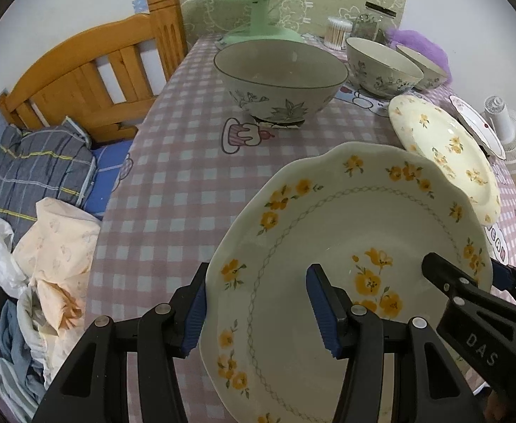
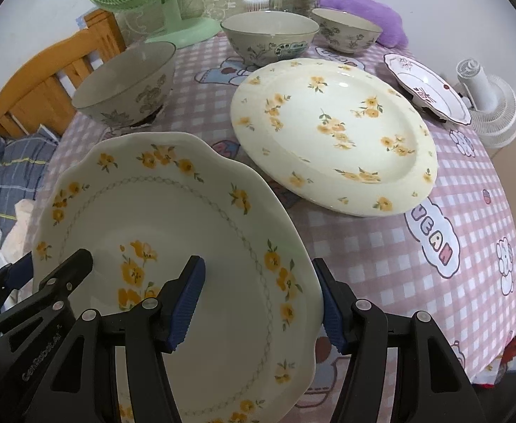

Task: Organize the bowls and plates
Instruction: 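Lift the yellow-flower plate with the right gripper toward the other flower plate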

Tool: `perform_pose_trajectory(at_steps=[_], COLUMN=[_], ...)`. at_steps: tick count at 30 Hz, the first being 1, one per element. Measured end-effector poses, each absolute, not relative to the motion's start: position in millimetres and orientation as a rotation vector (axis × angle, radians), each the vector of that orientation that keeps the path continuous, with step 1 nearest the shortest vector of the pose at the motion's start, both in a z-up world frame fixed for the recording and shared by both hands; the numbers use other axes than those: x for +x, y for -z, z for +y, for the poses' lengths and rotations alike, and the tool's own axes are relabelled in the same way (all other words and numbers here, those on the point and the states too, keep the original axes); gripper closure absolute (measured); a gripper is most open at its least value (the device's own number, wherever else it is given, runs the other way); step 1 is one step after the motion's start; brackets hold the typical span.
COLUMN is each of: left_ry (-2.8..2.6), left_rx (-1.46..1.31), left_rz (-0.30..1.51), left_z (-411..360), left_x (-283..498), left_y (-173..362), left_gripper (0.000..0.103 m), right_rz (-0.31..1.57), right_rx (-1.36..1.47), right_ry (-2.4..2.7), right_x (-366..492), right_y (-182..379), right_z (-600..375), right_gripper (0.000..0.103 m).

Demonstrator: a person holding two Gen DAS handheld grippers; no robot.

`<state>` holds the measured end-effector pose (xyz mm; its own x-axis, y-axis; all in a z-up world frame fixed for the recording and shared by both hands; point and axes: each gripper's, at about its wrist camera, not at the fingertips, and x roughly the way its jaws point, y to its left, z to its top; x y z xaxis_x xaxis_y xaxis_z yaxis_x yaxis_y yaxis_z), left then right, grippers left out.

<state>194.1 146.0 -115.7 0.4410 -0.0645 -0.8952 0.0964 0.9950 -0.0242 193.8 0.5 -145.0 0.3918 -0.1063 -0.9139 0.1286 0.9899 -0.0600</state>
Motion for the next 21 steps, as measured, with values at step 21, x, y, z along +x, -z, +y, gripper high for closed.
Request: perform_pose_trajectory(at_steps=[21], left_ry=[0.135], left_rx=[0.028], left_rz=[1.071], left_z=[148], left_x=[197], left_y=[91], left_gripper=[0.028], right_rz=[1.113], right_rx=[-0.006], right_ry=[0.149], right_x=[197], right_y=[122], right_z=[7], right_gripper=[0.029])
